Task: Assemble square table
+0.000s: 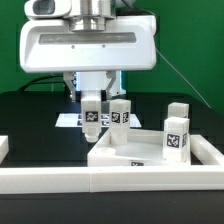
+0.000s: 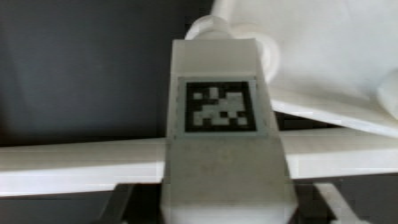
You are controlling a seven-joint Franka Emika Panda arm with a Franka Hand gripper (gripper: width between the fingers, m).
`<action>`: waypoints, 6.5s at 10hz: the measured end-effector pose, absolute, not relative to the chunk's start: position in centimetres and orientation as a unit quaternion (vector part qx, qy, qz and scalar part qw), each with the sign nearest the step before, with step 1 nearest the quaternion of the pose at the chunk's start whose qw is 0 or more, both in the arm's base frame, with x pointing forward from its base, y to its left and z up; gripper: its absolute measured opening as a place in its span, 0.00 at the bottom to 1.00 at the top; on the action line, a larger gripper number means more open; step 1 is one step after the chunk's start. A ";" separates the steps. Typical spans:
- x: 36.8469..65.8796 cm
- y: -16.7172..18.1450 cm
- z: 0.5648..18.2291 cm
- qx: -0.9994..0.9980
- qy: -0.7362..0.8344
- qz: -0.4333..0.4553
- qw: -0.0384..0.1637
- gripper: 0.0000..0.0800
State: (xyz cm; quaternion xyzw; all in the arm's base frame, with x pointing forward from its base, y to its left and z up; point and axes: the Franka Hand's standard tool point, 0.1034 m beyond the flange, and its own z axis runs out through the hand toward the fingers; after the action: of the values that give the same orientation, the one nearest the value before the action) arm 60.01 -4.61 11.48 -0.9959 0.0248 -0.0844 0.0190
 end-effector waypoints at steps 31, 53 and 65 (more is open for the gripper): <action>59.7 -2.2 9.3 -0.984 0.011 -0.175 -0.024 0.36; 59.1 -2.6 9.2 -0.989 0.016 -0.145 -0.010 0.81; 59.1 -4.0 8.5 -1.000 -0.017 -0.004 0.014 0.67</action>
Offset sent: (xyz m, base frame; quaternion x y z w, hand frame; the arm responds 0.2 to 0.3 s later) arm 0.0000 0.0000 0.0000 0.0000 0.0000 0.0000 1.0000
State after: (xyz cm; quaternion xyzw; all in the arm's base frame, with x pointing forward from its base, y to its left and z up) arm 59.08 -3.97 8.50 -0.9997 -0.0170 -0.0036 0.0145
